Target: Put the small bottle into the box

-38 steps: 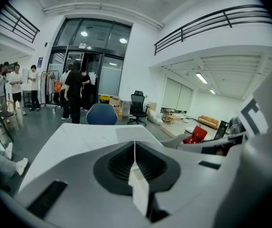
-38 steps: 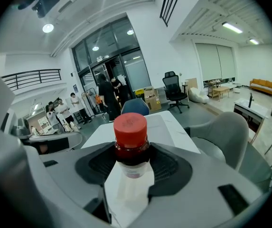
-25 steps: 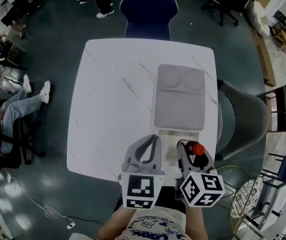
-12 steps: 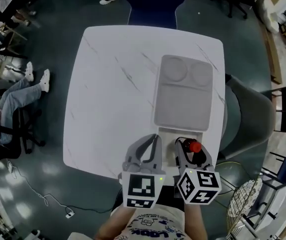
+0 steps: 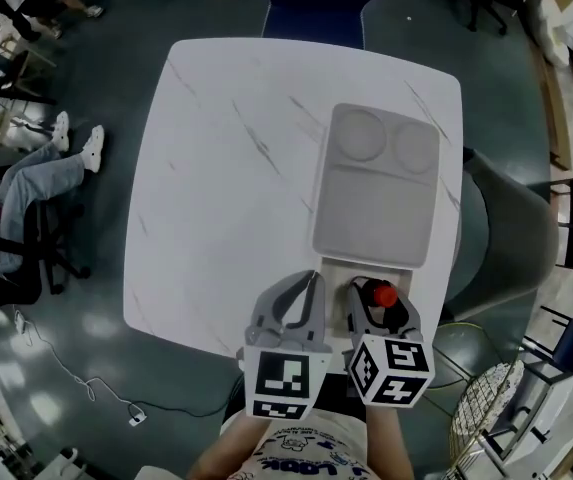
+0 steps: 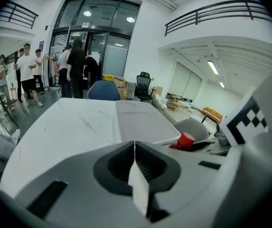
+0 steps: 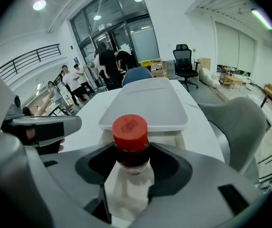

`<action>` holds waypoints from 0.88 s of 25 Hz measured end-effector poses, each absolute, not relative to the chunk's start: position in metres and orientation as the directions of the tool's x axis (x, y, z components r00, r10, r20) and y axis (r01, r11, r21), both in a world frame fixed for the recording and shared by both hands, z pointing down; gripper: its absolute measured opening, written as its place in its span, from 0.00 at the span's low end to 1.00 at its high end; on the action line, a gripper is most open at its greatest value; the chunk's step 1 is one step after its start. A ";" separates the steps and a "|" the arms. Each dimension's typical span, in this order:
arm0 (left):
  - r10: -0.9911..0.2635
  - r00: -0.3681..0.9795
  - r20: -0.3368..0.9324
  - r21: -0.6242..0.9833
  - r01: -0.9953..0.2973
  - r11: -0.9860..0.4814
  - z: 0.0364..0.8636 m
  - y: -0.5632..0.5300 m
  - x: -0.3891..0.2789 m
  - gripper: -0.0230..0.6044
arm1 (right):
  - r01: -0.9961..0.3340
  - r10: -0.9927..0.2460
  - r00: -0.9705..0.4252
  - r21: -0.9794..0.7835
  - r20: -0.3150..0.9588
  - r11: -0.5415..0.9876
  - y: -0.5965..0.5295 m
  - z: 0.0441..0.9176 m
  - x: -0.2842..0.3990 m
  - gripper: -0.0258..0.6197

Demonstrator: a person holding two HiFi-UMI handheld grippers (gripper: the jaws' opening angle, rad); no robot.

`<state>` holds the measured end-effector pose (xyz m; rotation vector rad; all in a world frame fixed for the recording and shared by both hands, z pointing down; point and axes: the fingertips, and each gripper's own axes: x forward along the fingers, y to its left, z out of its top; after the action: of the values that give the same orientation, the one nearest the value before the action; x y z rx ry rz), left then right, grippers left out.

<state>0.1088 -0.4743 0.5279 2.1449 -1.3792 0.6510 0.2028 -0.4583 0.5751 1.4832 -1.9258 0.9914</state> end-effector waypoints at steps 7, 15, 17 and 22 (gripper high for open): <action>-0.682 0.374 0.628 0.165 -0.921 -0.354 0.530 -0.475 0.108 0.07 | -0.963 -0.564 -0.270 -0.226 0.780 0.148 -0.456 0.582 0.201 0.39; -0.682 0.374 0.629 0.165 -0.921 -0.353 0.531 -0.474 0.105 0.07 | -0.966 -0.582 -0.259 -0.194 0.770 0.173 -0.459 0.574 0.196 0.39; -0.683 0.375 0.627 0.164 -0.921 -0.354 0.530 -0.473 0.104 0.07 | -0.966 -0.591 -0.260 -0.194 0.764 0.174 -0.460 0.571 0.193 0.40; -0.695 0.378 0.612 0.160 -0.919 -0.360 0.524 -0.474 0.103 0.07 | -0.968 -0.612 -0.251 -0.198 0.750 0.155 -0.458 0.564 0.196 0.39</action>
<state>0.1032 -0.4735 0.5242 2.1611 -1.3881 0.6199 0.1963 -0.4583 0.5639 1.4974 -1.9321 0.9229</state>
